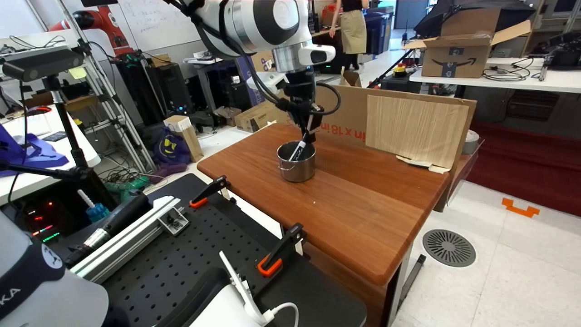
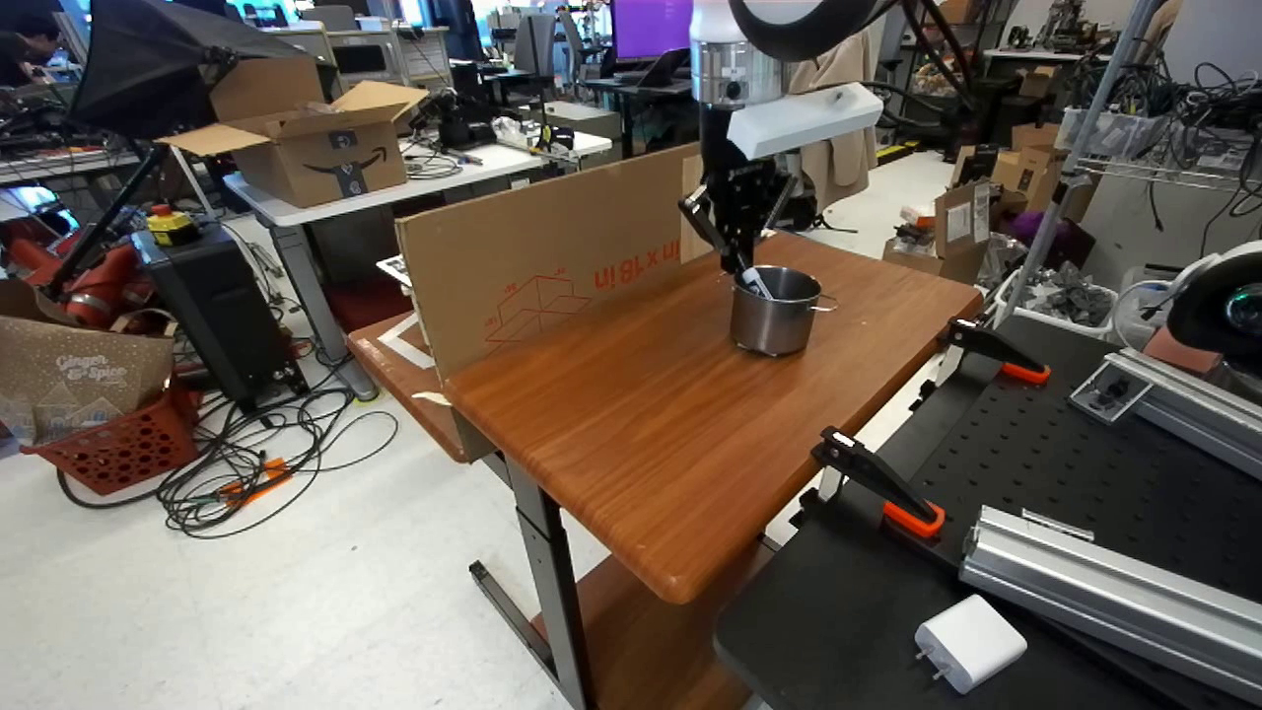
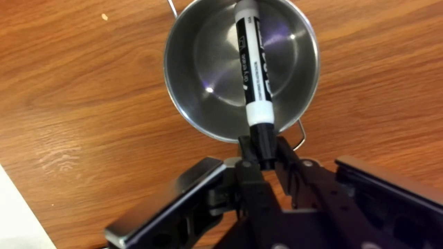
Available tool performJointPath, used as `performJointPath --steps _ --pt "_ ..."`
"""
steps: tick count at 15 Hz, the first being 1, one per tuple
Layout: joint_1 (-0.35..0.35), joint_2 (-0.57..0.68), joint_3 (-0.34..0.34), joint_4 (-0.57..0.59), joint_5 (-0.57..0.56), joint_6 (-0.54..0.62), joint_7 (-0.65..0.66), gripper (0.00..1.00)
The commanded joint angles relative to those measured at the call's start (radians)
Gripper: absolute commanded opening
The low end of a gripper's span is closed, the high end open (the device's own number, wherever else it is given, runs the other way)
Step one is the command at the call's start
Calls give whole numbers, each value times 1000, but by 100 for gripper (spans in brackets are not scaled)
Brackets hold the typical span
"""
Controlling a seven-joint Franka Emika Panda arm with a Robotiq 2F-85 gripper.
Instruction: Take the marker out of the pot and put it on the table
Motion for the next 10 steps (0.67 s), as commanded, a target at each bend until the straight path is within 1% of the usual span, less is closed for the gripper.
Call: performJointPath --steps 1,4,10 --pt "18 -6 -19 3 10 5 -12 5" --pt "11 -33 -11 -5 25 5 -27 5" --pt "0 -154 -4 -25 25 6 -34 5"
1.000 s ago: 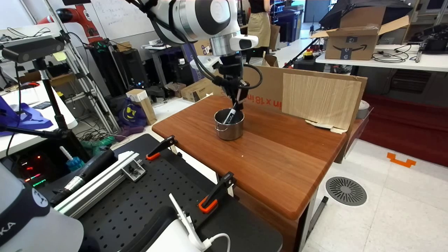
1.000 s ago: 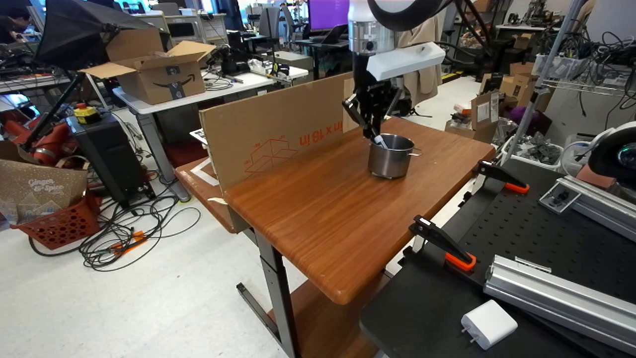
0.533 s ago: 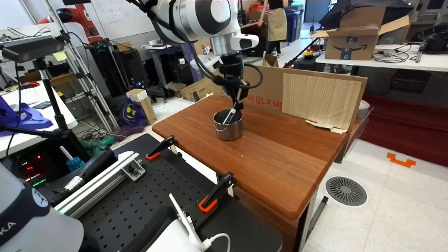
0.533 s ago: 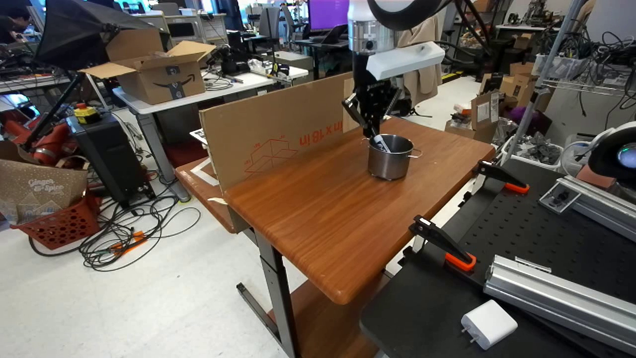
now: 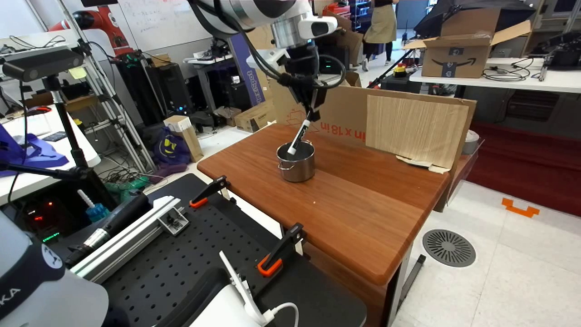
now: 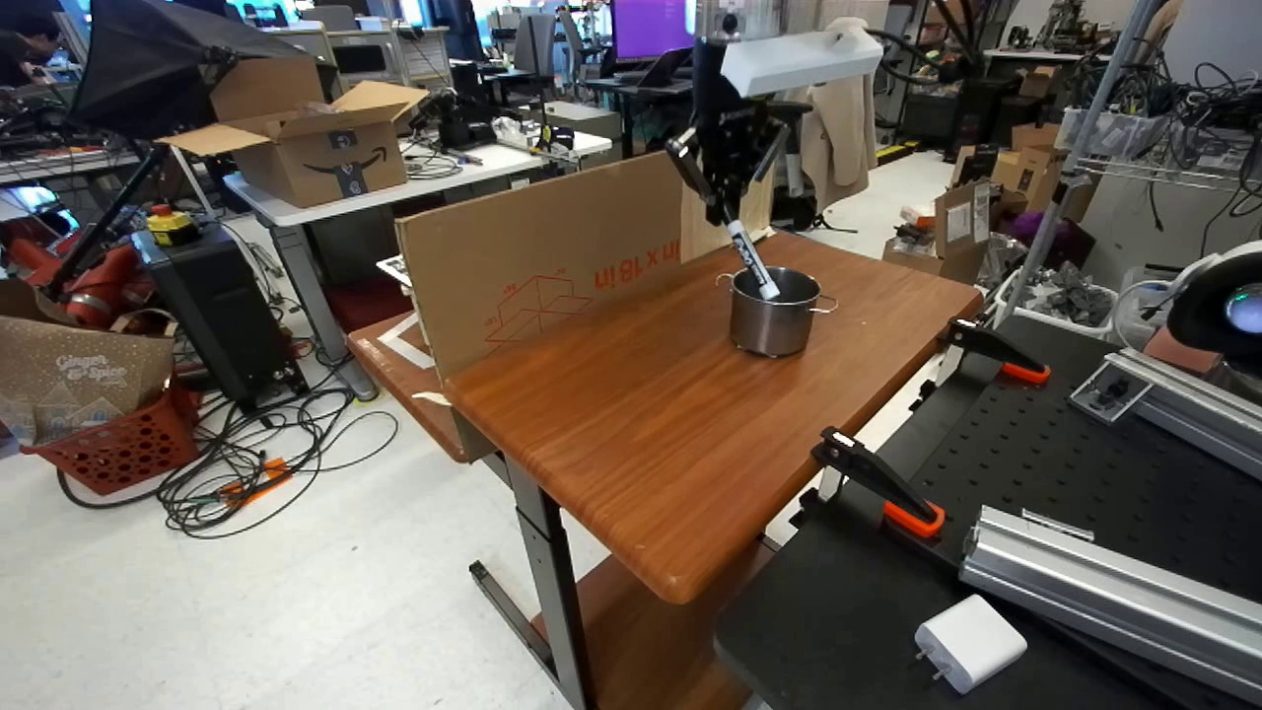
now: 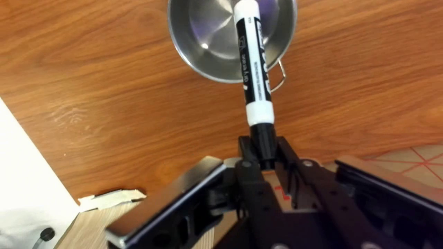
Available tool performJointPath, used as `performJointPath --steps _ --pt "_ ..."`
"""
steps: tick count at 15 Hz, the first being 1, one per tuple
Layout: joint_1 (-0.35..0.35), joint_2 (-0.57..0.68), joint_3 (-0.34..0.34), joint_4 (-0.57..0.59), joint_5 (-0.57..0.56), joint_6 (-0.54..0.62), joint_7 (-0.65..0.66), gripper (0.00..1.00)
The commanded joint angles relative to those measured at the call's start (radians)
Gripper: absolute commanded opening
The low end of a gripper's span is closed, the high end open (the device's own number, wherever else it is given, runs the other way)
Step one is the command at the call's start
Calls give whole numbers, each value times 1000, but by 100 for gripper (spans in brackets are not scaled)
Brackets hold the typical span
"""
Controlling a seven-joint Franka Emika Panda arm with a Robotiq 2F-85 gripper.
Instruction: Take the marker out of the pot and put it on the table
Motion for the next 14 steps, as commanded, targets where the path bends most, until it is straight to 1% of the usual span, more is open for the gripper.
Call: performJointPath --steps 1,4,6,10,14 --pt "-2 -85 -1 -26 22 5 -20 5" --pt "-5 -125 17 -13 40 5 -20 5" --pt "2 -128 32 -8 39 8 -10 5" --pt "27 -88 70 -2 28 19 11 5" --pt "64 -13 90 21 33 28 20 5"
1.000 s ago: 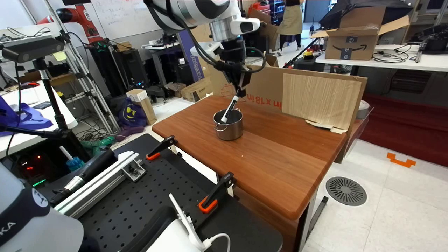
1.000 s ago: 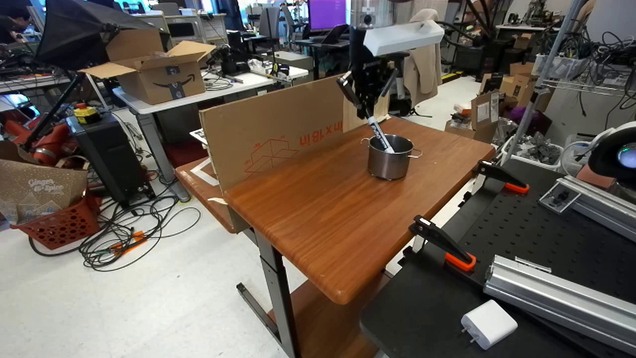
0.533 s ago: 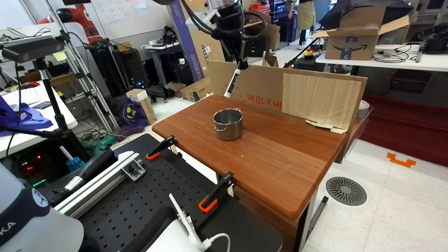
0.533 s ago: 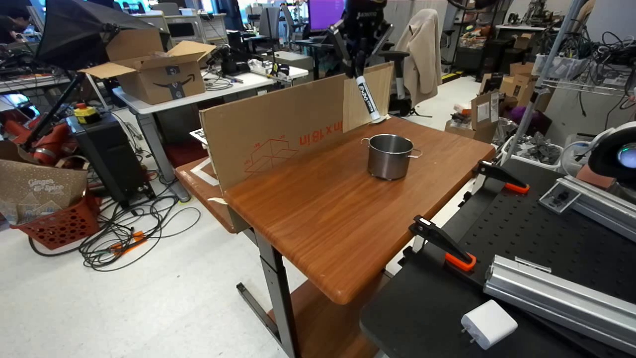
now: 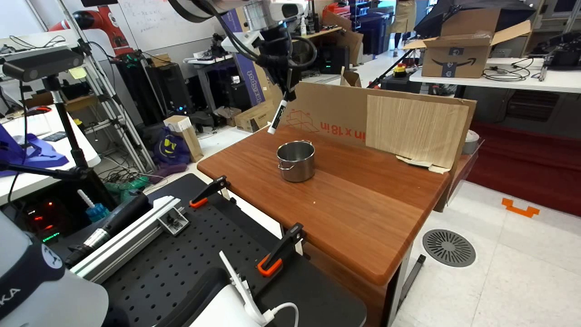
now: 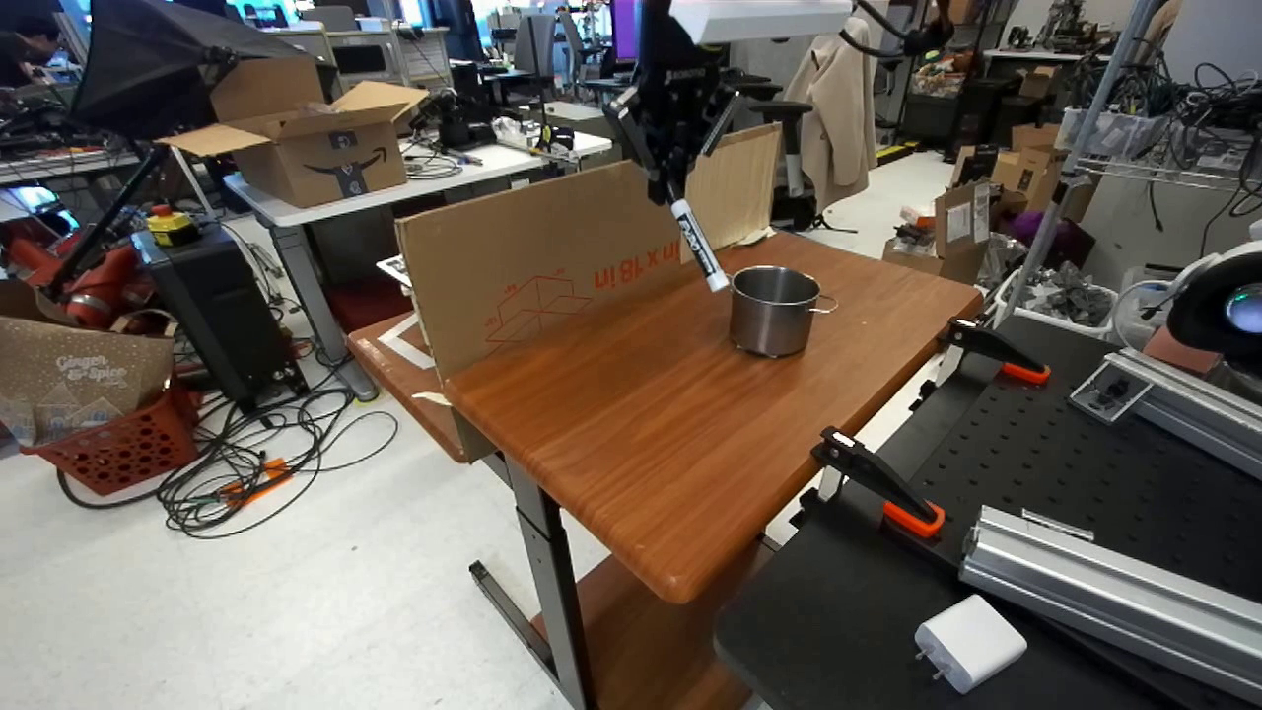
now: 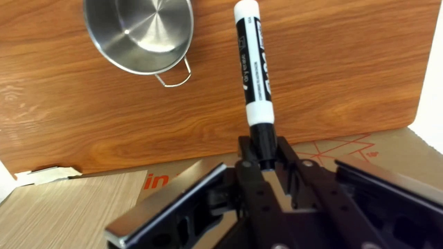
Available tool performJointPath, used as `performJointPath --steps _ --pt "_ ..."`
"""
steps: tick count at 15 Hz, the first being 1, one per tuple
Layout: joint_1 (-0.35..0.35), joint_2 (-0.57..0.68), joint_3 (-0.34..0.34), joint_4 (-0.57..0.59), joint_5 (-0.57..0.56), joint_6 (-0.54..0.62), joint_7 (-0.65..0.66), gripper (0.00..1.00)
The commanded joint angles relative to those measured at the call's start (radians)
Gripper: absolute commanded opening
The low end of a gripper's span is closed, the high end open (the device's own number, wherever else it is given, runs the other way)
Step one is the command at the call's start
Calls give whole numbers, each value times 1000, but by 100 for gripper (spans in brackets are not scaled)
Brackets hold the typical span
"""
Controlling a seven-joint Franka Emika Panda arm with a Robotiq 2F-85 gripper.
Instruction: Take the marker out of the pot and put it on the table
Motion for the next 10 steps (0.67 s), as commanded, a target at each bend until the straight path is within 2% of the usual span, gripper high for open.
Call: performJointPath --steps 1,10 --pt "29 75 3 38 18 32 8 5" --pt "108 294 -22 179 20 58 10 5"
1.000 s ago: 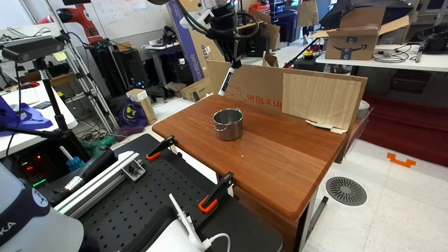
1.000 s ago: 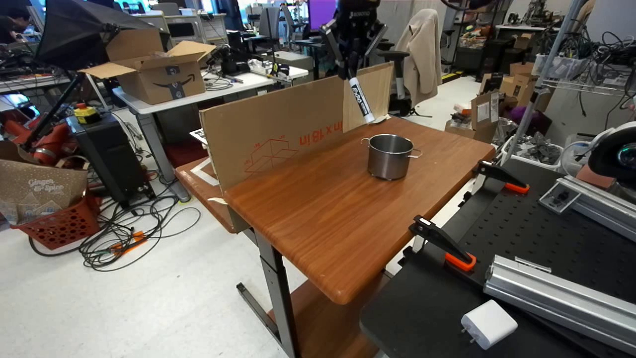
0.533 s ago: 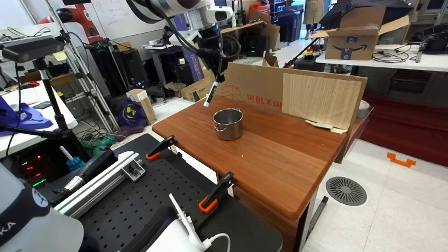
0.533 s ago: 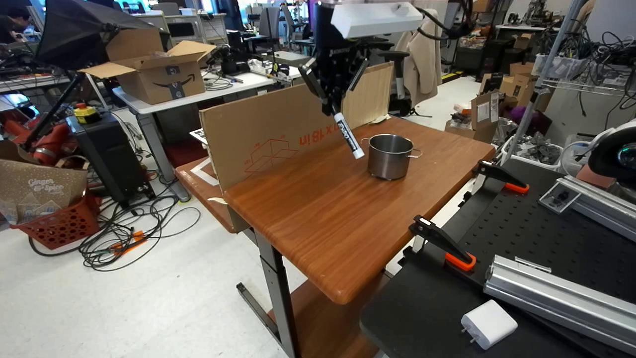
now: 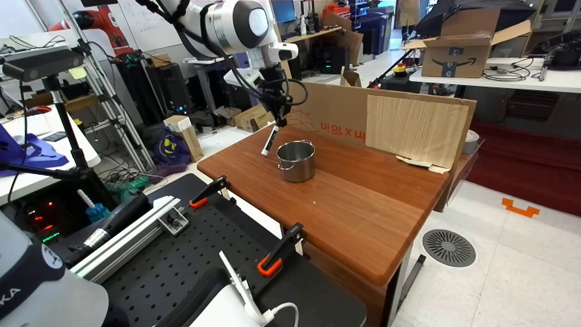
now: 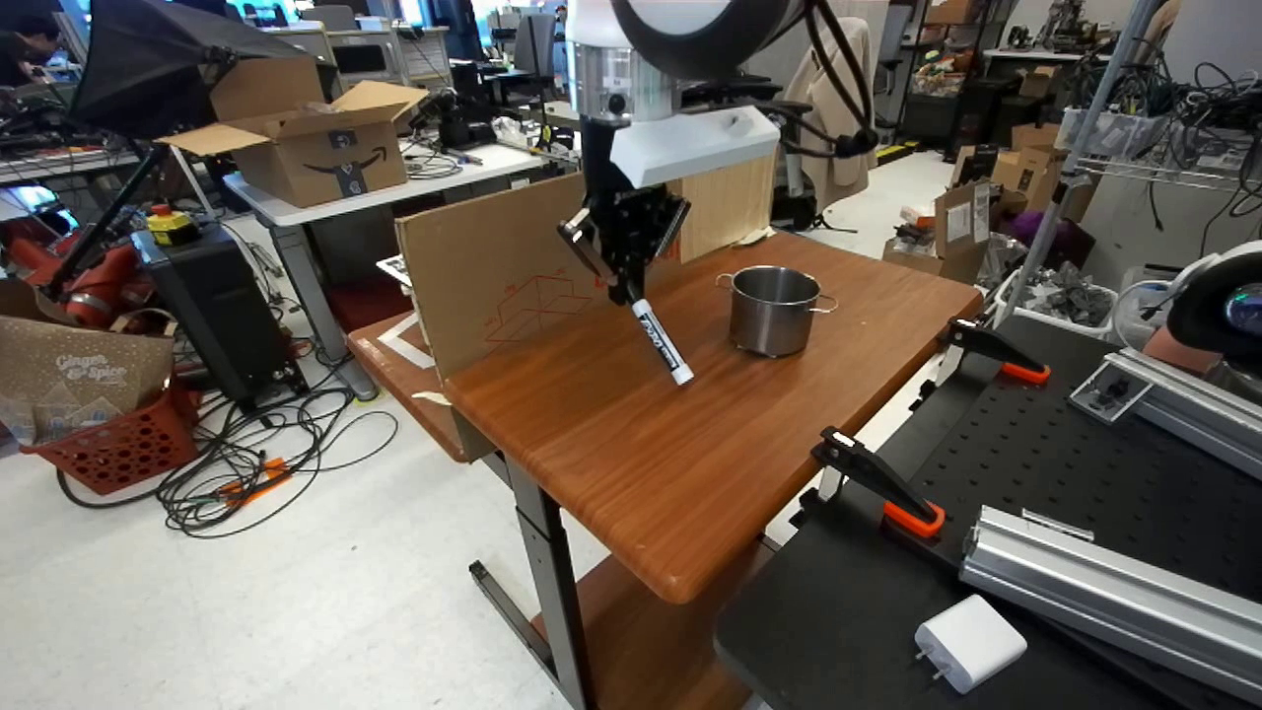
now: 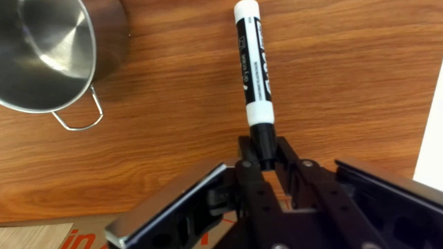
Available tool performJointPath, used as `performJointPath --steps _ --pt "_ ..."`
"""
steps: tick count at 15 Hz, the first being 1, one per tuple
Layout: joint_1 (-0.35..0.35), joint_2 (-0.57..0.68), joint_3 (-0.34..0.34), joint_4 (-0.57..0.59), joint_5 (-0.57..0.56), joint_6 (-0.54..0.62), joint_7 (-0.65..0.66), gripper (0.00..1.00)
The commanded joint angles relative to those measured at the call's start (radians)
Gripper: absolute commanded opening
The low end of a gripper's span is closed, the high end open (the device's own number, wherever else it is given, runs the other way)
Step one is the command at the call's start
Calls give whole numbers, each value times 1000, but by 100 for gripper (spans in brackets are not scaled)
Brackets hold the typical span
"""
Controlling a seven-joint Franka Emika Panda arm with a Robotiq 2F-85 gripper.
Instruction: Take the marker out of the pot and put it on the table
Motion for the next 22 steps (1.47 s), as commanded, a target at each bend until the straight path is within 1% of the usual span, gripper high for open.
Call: performJointPath --steps 1,6,13,14,15,16,17,19,22 --pt "44 77 -30 80 18 10 -1 5" --pt "86 170 -52 154 15 5 -1 5" --pt "105 251 -67 223 23 -13 -10 5" --pt "108 251 -69 227 22 -16 -9 44" --pt "111 250 -71 226 20 -17 -9 47" --pt "113 251 -72 226 20 -16 -9 52" --pt "113 249 -72 227 23 -17 -10 60" --pt "112 250 -71 230 25 -19 -11 73" --pt "111 247 -72 230 26 -21 -11 97"
